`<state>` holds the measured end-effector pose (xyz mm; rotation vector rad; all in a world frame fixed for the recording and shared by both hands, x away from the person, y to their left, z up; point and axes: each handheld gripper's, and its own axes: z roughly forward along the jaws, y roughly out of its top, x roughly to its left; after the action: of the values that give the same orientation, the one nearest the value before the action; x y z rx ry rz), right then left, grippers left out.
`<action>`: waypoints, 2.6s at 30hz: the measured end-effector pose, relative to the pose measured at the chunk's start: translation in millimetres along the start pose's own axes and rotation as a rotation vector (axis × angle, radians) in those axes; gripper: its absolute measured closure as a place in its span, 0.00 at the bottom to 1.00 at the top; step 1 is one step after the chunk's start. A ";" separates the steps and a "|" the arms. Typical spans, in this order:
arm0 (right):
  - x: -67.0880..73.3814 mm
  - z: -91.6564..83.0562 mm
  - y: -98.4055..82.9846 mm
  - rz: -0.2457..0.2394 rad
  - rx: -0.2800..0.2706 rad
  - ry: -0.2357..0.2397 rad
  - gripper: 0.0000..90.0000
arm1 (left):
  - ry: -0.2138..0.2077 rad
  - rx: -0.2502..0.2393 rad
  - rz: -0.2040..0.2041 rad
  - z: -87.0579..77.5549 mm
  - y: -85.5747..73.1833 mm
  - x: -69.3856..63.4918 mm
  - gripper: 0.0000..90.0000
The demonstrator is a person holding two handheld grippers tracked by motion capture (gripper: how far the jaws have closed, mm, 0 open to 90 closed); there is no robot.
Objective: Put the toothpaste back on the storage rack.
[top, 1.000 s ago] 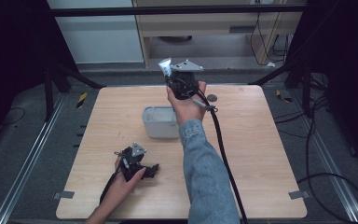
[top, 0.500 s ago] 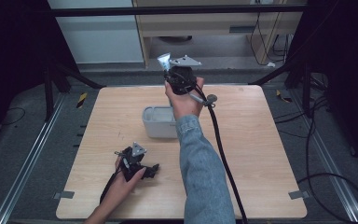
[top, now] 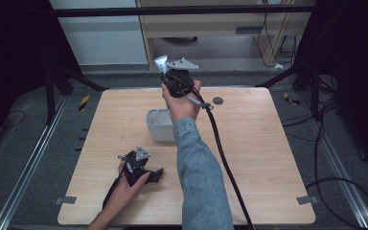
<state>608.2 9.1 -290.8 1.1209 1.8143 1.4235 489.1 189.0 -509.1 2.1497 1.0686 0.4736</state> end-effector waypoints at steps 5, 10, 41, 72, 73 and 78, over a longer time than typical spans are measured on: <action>6.3 6.8 -6.2 -0.054 0.013 -0.020 0.89 | 0.000 -0.001 0.000 0.0 0.0 0.0 0.00; 11.9 11.7 -12.0 -0.069 0.018 -0.009 0.89 | -0.001 -0.001 -0.001 0.1 0.0 -0.1 0.00; 13.3 30.9 -42.2 -0.047 0.061 -0.003 0.89 | -0.001 0.000 -0.002 0.0 0.0 -0.1 0.00; 18.1 37.5 -61.8 -0.086 0.154 0.021 0.88 | -0.001 0.001 -0.001 -0.1 -0.1 -0.1 0.00; 17.9 38.1 -63.4 -0.096 0.157 0.021 0.88 | -0.002 0.002 0.000 -0.1 0.0 0.0 0.00; 17.6 37.3 -65.7 -0.091 0.167 0.024 0.88 | -0.002 0.002 0.000 -0.1 0.0 0.0 0.00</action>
<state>613.3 37.1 -363.0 1.0914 2.0053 1.2571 489.0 189.0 -509.1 2.1517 1.0680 0.4710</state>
